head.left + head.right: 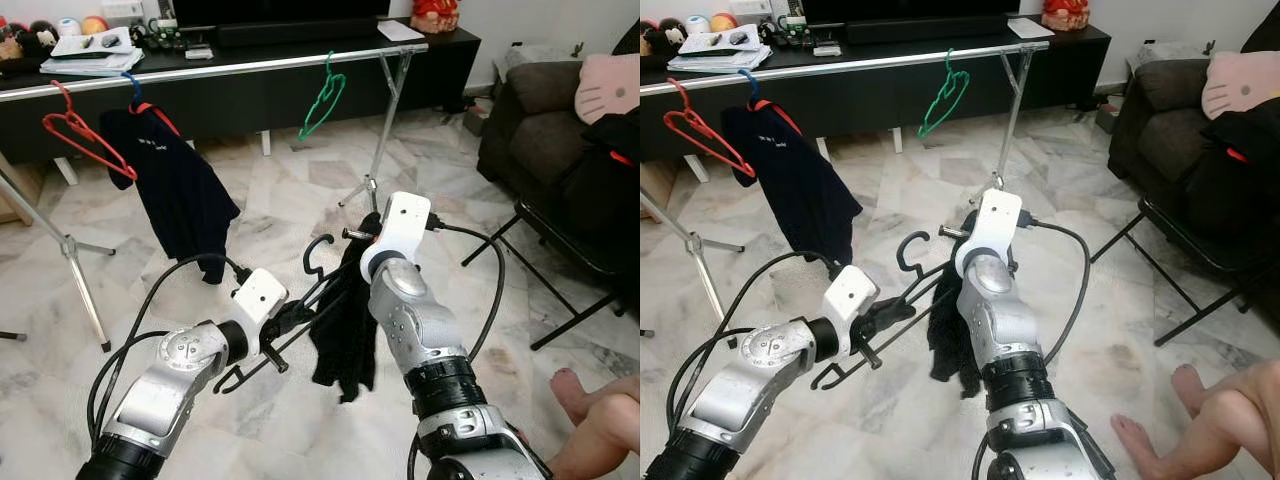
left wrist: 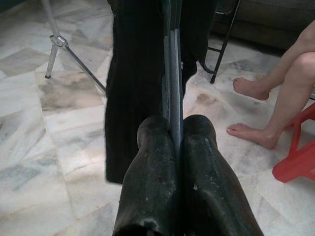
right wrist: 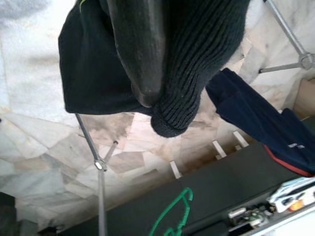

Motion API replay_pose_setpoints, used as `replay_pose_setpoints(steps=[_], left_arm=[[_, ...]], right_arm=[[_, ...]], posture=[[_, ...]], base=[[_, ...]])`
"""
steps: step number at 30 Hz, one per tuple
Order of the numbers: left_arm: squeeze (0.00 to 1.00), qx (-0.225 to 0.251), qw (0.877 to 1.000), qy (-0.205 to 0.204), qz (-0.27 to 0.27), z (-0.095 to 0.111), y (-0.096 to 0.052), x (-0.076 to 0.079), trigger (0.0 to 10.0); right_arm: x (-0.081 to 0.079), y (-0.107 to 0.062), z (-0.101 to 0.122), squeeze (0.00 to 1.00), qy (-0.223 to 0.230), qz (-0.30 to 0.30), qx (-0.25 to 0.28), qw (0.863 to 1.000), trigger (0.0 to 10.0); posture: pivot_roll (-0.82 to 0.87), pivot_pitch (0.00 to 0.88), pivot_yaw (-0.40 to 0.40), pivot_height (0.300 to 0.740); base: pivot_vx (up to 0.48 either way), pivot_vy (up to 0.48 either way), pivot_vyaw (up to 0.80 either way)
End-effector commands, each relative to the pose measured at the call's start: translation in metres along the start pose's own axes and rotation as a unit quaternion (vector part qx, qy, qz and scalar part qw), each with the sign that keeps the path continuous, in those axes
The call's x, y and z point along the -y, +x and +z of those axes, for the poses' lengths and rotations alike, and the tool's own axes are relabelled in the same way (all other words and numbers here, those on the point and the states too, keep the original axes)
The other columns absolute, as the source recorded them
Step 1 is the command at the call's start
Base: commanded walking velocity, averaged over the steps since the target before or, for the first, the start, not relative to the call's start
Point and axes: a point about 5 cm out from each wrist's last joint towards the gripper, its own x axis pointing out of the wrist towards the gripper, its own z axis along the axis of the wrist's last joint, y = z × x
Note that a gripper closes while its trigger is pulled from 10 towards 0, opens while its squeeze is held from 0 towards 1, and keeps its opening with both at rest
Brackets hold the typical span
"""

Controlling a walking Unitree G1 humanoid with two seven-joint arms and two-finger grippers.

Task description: Hang hanger

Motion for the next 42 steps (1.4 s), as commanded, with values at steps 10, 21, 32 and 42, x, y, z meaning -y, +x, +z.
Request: replay_pose_setpoints(steps=[10, 21, 32, 42], left_arm=[[0.00, -0.018, 1.000, 0.012, 0.006, -0.005, -0.009, -0.006, 10.0], [0.00, -0.012, 1.000, 0.009, 0.015, -0.004, -0.007, -0.008, 10.0], [0.00, 0.003, 1.000, 0.005, 0.004, 0.003, 0.002, 0.000, 10.0], [0.00, -0.005, 1.000, 0.005, -0.002, -0.001, 0.002, 0.003, 10.0]], right_arm=[[0.019, 0.002, 0.000, 0.00, 0.041, -0.068, 0.004, 0.997, 10.0], [0.012, 0.000, -0.004, 0.00, 0.054, -0.059, 0.000, 0.997, 10.0], [-0.041, -0.019, -0.015, 0.00, 0.064, 0.025, -0.021, 0.997, 10.0], [-0.065, -0.032, -0.016, 0.00, 0.070, 0.070, -0.025, 0.995, 10.0]], posture=[[-0.03, 0.135, -0.038, 0.740], [-0.03, 0.138, -0.033, 0.740], [-0.03, 0.137, -0.034, 0.740], [-0.03, 0.139, -0.036, 0.740]], base=[[0.000, 0.000, 0.00], [0.000, 0.000, 0.00], [0.000, 0.000, 0.00], [0.000, 0.000, 0.00]])
